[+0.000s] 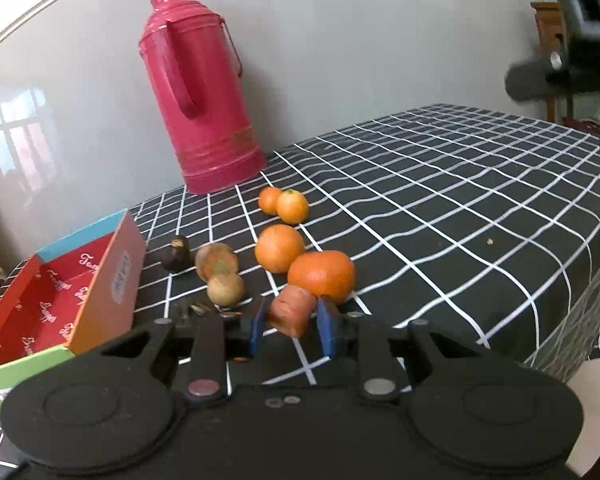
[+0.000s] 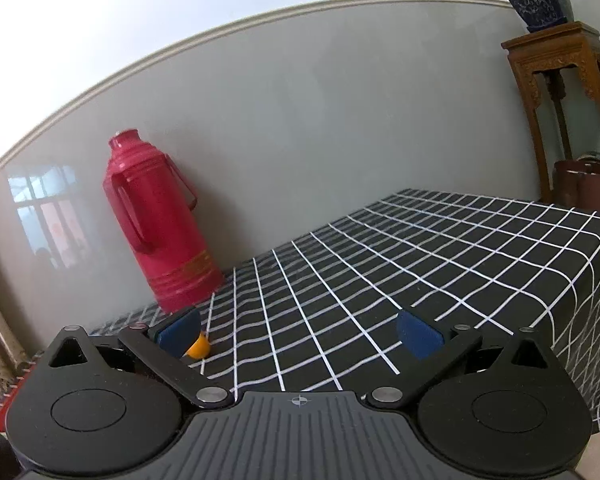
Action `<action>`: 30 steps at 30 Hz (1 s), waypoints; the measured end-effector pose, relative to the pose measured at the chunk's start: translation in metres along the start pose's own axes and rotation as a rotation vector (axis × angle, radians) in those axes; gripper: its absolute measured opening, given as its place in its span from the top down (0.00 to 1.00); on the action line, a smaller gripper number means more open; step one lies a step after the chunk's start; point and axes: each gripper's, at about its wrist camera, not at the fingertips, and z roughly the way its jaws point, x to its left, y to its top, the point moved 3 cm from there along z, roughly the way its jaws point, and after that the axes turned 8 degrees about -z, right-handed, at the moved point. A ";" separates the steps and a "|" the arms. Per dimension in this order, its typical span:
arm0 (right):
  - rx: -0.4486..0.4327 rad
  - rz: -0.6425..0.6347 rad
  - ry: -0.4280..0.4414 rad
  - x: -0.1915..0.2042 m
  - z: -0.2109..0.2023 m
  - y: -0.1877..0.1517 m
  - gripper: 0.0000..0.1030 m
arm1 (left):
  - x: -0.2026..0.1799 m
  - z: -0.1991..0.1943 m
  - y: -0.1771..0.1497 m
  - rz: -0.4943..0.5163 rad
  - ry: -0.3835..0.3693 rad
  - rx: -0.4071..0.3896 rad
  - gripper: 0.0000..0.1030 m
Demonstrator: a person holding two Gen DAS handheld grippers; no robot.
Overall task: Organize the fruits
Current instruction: 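Carry the carrot piece into the red box and open the left gripper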
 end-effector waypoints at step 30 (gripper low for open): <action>0.170 -0.199 0.146 0.081 0.038 -0.041 0.00 | 0.200 0.000 0.007 -0.425 0.581 0.167 0.72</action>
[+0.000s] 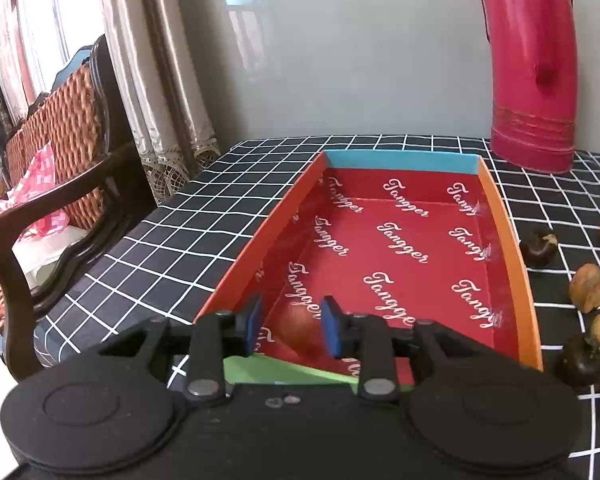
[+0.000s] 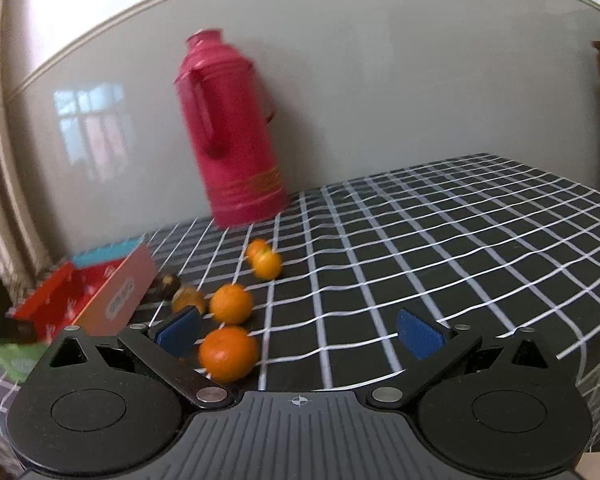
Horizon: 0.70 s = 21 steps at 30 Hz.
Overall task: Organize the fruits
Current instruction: 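Carry the carrot piece into the red box and open the left gripper, then grasp the large mandarin with the right gripper and lift it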
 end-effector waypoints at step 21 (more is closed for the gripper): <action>0.042 -0.067 0.067 0.039 0.039 -0.008 0.36 | 0.055 -0.044 0.005 -0.119 -0.090 -0.138 0.15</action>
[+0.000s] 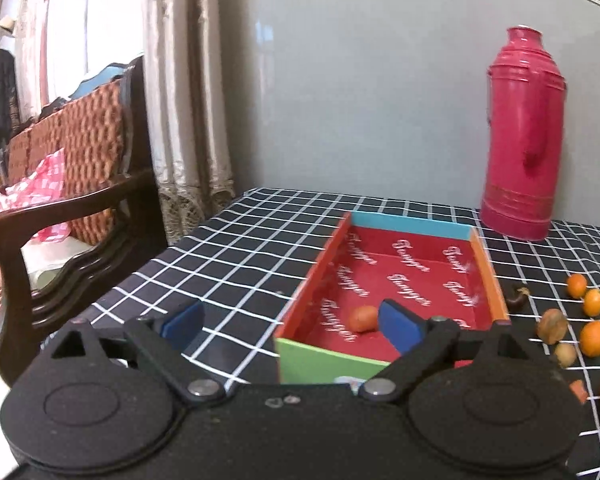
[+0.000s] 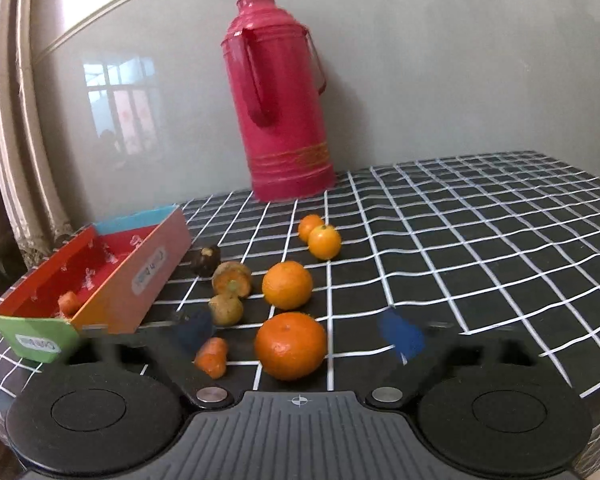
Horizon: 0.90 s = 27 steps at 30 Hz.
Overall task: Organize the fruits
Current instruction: 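Grasp the large mandarin with the right gripper and lift it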
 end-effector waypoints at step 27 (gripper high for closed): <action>-0.126 -0.041 0.242 0.072 0.008 0.025 0.59 | 0.094 0.021 0.009 -0.244 0.208 0.073 0.11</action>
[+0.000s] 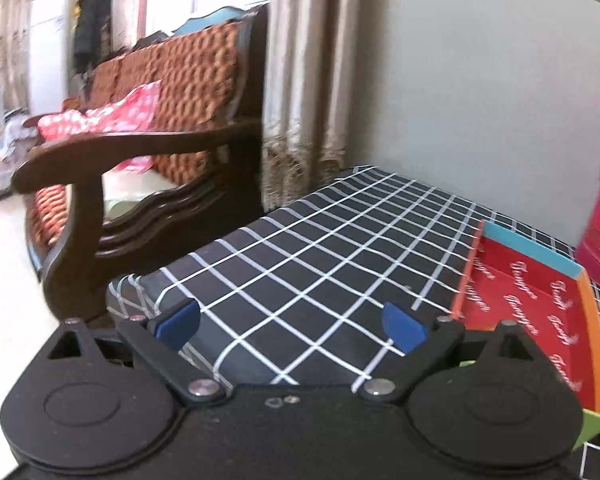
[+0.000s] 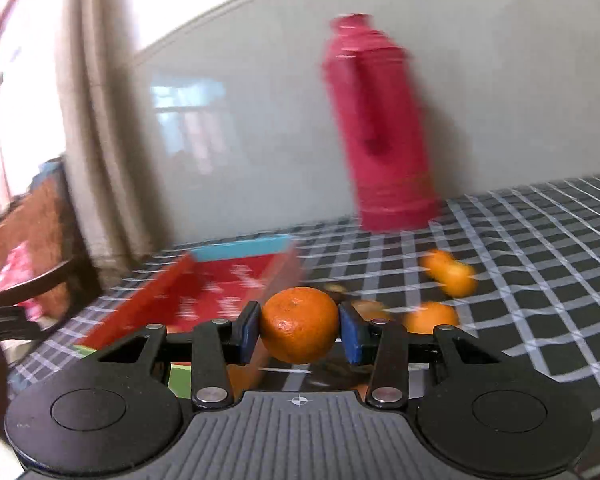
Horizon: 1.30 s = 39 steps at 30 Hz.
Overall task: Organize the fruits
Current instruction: 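Grasp the large mandarin with the right gripper and lift it, then drop the mandarin into the red box by opening the right gripper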
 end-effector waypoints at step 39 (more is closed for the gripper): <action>-0.143 0.007 -0.232 0.001 0.006 0.020 0.00 | -0.052 -0.023 -0.019 0.164 -0.110 -0.080 0.10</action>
